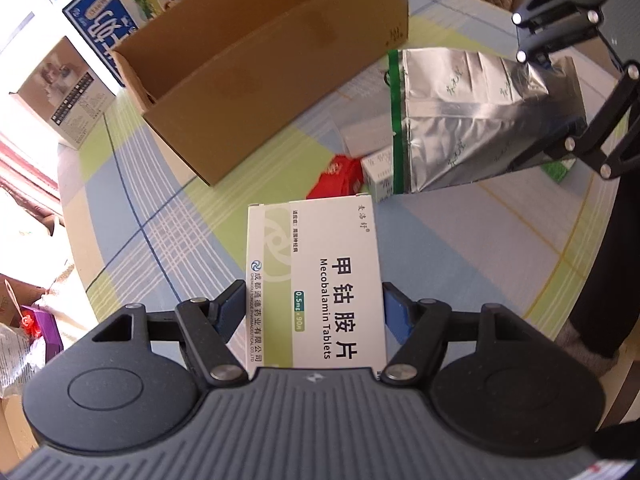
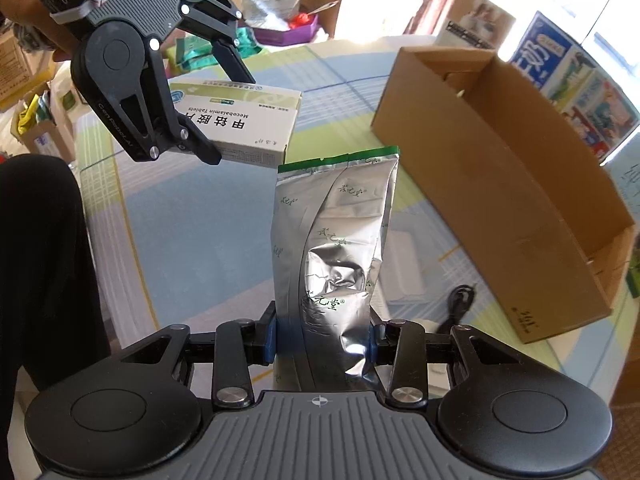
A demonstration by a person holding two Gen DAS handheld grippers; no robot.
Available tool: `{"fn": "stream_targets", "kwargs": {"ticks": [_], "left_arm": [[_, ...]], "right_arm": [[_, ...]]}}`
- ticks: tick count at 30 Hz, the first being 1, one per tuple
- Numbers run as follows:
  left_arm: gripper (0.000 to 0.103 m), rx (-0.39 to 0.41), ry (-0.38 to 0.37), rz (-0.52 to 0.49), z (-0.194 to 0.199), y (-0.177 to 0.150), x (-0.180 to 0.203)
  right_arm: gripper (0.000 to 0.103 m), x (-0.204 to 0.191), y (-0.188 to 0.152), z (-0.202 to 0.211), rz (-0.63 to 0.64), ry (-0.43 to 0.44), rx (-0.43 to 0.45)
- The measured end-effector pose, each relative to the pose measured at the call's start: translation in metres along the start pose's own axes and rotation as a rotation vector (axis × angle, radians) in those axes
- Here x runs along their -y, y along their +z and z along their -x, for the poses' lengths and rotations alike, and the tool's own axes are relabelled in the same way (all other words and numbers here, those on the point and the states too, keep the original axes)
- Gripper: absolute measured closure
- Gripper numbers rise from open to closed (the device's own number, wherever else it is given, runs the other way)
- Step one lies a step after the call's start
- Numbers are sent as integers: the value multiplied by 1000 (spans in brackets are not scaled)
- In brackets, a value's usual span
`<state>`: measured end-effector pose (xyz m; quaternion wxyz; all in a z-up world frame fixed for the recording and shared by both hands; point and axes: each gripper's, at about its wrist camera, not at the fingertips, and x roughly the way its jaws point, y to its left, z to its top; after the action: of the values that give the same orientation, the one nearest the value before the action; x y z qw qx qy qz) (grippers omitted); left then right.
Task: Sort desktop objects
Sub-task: 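Lift the foil bag and medicine box and carry both toward the cardboard box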
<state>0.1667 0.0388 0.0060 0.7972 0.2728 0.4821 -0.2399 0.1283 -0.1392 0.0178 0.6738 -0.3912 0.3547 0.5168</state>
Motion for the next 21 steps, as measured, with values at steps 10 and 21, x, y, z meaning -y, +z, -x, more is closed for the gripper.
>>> {"fn": "stream_targets", "kwargs": {"ticks": [10,21], "left_arm": [[36,22,31,31,23,31,5],[36,59,42,47,32,67,-7]], "right_arm": [[66,24,14,30,-25,-65,48],[66,58,23,52,-61,-112,83]]}}
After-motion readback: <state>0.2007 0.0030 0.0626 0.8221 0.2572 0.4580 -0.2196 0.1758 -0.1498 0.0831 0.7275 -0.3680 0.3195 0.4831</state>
